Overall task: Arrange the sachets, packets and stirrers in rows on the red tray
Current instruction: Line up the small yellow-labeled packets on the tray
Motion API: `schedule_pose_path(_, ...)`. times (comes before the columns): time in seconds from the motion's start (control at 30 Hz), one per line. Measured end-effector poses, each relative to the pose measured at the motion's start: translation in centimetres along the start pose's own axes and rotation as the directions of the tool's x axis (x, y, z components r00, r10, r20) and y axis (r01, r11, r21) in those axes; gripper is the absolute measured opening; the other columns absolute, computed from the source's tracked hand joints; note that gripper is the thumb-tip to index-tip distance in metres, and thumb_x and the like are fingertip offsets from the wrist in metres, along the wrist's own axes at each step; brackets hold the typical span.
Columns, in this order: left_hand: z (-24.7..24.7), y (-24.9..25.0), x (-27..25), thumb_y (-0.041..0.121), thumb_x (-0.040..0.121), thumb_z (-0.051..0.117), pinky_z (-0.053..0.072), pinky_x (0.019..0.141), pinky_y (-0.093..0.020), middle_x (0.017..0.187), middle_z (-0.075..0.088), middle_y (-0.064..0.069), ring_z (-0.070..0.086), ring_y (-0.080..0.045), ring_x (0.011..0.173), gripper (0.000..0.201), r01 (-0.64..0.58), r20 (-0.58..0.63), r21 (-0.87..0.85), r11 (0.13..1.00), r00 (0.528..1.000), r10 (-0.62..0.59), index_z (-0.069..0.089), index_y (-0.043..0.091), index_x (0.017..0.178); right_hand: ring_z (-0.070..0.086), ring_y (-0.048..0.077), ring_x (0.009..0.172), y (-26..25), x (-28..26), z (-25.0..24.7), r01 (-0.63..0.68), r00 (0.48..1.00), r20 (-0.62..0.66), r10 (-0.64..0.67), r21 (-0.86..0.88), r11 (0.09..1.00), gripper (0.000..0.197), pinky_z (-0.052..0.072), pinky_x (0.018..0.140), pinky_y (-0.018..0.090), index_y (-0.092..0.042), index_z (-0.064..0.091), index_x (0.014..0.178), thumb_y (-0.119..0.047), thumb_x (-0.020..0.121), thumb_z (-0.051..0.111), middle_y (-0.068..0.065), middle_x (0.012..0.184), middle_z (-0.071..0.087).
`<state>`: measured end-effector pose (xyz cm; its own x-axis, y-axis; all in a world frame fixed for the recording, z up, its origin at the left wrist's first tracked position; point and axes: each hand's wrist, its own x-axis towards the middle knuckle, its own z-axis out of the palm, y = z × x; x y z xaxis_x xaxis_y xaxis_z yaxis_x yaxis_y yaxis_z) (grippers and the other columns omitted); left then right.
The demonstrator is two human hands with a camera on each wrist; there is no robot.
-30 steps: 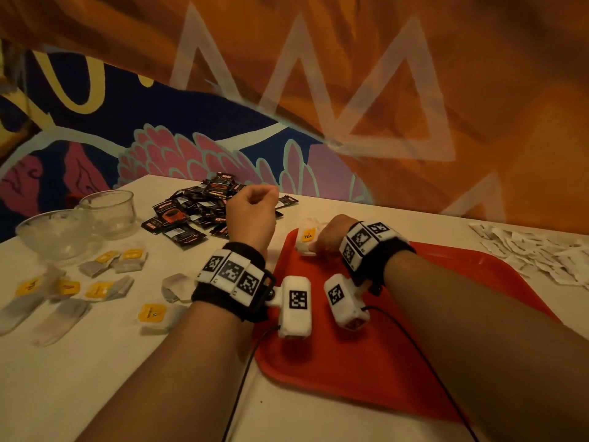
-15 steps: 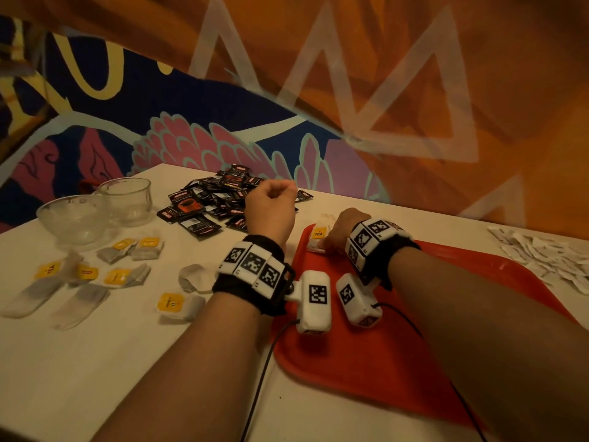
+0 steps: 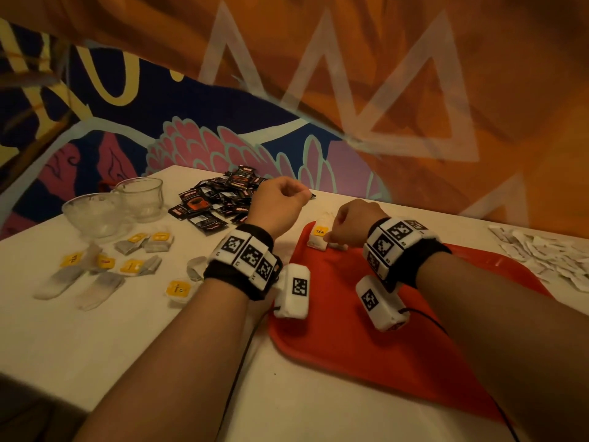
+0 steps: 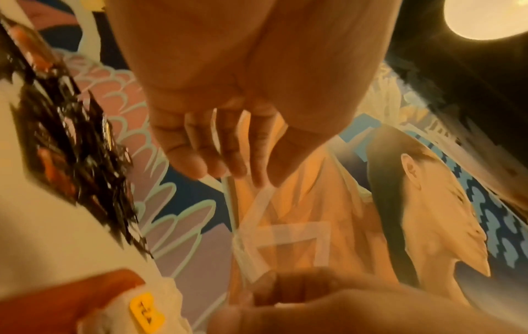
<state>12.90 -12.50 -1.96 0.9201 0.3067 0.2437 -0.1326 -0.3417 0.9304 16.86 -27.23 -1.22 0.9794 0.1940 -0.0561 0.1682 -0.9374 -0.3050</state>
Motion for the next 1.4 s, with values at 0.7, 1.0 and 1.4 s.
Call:
schedule_pose_path(0.7, -15.7, -4.4, -3.0, 0.076, 0.059, 0.076, 0.03, 0.118, -0.047, 0.164, 0.021, 0.007, 0.026, -0.026, 0.148, 0.121, 0.061, 0.214, 0.927, 0.37, 0.724, -0.656, 0.009, 0.045, 0.156, 0.069, 0.016, 0.083, -3.6, -3.9, 1.0, 0.161, 0.972, 0.149, -0.182, 0.144, 0.976, 0.025, 0.05, 0.066, 0.026, -0.017, 0.07, 0.098, -0.036, 0.084, 0.076, 0.0, 0.092, 0.071)
schedule_pose_path(1.0, -12.9, -3.6, -5.0, 0.038, 0.086, 0.074, 0.04, 0.092, -0.031, 0.128, 0.057, 0.0, 0.05, -0.021, 0.117, 0.044, -0.277, 0.399, 0.905, 0.323, 0.818, -0.415, 0.061, 0.026, 0.127, 0.068, 0.014, 0.082, -2.8, -4.8, 0.8, 0.162, 0.969, 0.167, -0.183, 0.13, 0.978, 0.027, 0.044, 0.056, 0.024, -0.017, 0.069, 0.103, -0.037, 0.085, 0.075, -0.001, 0.091, 0.071)
schedule_pose_path(1.4, -10.6, -2.0, -4.1, 0.007, 0.09, 0.069, 0.058, 0.074, -0.035, 0.087, 0.065, -0.006, 0.066, -0.018, 0.078, 0.018, 0.105, 0.324, 0.267, 0.958, 0.926, -0.192, 0.055, 0.014, 0.082, 0.069, 0.011, 0.076, -0.2, -5.9, -0.1, 0.217, 0.966, 0.055, -0.254, 0.371, 0.903, 0.017, 0.047, 0.056, 0.024, -0.022, 0.07, 0.092, -0.037, 0.084, 0.075, 0.0, 0.086, 0.073)
